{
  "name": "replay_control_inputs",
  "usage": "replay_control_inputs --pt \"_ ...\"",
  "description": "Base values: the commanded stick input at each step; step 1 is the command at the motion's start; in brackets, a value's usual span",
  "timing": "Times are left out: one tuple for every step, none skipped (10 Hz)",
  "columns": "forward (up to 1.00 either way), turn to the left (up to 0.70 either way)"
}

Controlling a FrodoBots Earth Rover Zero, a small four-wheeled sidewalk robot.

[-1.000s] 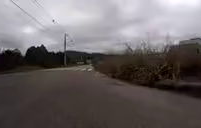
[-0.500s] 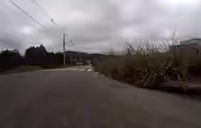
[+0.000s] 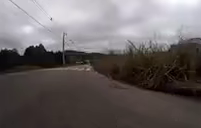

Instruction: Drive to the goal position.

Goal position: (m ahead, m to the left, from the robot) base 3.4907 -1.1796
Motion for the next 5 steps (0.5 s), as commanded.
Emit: replay_control_inputs --pt "0.45 0.0" --pt "0.45 0.0" --pt "0.45 0.0" --pt "0.45 0.0" --pt "0.45 0.0"
